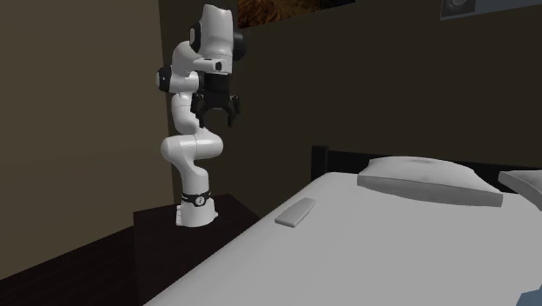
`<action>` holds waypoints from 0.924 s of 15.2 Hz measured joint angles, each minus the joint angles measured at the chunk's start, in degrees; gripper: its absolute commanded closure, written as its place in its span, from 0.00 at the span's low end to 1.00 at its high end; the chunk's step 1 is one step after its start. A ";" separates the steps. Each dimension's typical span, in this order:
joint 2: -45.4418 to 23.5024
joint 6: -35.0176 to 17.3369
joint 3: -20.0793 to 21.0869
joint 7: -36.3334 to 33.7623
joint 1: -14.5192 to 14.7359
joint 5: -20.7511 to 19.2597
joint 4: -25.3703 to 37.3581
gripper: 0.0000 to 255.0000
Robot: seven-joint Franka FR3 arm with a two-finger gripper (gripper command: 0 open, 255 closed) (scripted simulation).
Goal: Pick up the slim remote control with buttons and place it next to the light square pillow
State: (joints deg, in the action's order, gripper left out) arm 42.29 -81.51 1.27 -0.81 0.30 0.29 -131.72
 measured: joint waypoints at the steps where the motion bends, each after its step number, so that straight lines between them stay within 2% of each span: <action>1: 0.00 0.00 0.00 0.00 0.00 0.00 0.00 0.00; 4: 0.55 -3.06 2.38 -5.46 -0.71 2.06 -3.02 0.00; 7: 0.19 -6.97 6.94 -14.38 -1.19 5.78 -5.50 0.00; 9: -0.58 -11.03 9.77 -19.95 -1.72 7.91 -8.05 0.00; 14: -5.23 -19.87 16.79 -33.74 -3.41 12.16 -9.93 0.00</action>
State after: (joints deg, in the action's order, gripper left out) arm 37.06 -101.38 18.05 -34.56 -3.11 12.46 -141.65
